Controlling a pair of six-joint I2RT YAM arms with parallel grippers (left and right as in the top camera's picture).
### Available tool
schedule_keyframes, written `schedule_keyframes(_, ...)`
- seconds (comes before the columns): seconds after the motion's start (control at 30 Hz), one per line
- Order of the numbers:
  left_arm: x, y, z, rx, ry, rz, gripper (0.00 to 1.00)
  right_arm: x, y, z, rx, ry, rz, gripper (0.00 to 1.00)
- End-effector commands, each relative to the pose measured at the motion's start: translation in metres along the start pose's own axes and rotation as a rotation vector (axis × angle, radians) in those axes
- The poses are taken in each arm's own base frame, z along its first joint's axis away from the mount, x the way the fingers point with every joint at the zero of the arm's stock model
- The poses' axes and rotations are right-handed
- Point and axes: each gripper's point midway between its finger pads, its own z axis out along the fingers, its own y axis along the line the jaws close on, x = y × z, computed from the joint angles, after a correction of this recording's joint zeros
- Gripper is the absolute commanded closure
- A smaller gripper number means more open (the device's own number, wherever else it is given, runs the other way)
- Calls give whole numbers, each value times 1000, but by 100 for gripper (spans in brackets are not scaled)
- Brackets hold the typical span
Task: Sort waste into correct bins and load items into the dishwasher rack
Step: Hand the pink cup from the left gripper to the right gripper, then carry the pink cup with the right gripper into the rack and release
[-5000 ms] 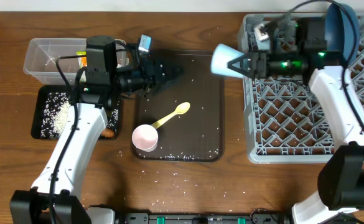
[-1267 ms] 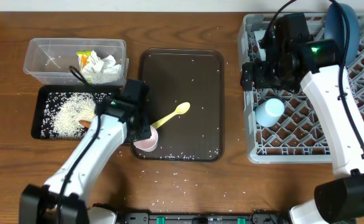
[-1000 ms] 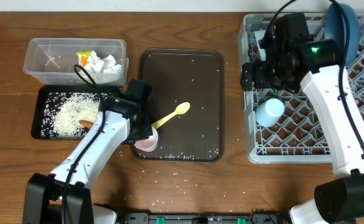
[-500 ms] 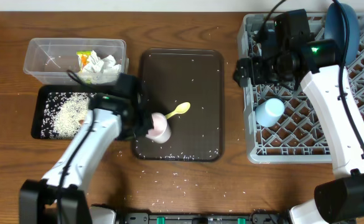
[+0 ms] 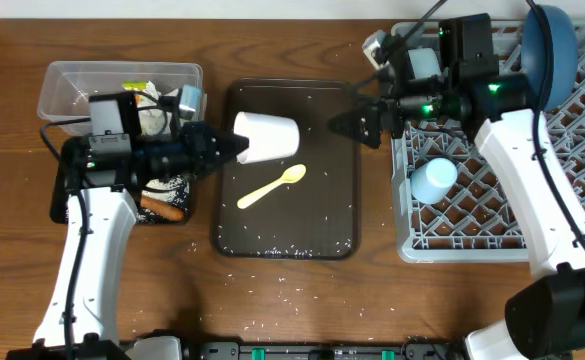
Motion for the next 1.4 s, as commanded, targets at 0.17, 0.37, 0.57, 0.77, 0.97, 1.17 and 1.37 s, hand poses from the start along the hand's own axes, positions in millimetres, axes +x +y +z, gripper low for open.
schedule_keyframes(0.17,10,-45,-6,204,105,-52,94,-1,53,9,-369,-113,-150,2)
schedule_keyframes(0.37,14,-47,-2,207,123,-56,94,-1,71,27,-421,-99,-222,3)
schedule_keyframes(0.57,22,-51,6,211,157,-49,94,-1,91,44,-474,-80,-269,9)
schedule_keyframes(0.77,24,-52,9,213,168,-45,94,2,100,54,-492,-63,-276,25)
schedule_keyframes(0.97,24,-52,9,213,168,-44,91,2,99,55,-484,-57,-257,46)
schedule_keyframes(1.17,20,-48,11,185,145,-38,66,2,94,54,-458,-49,-224,52)
schedule_keyframes(1.37,8,-32,14,93,74,-38,55,-6,35,32,-205,-48,7,52)
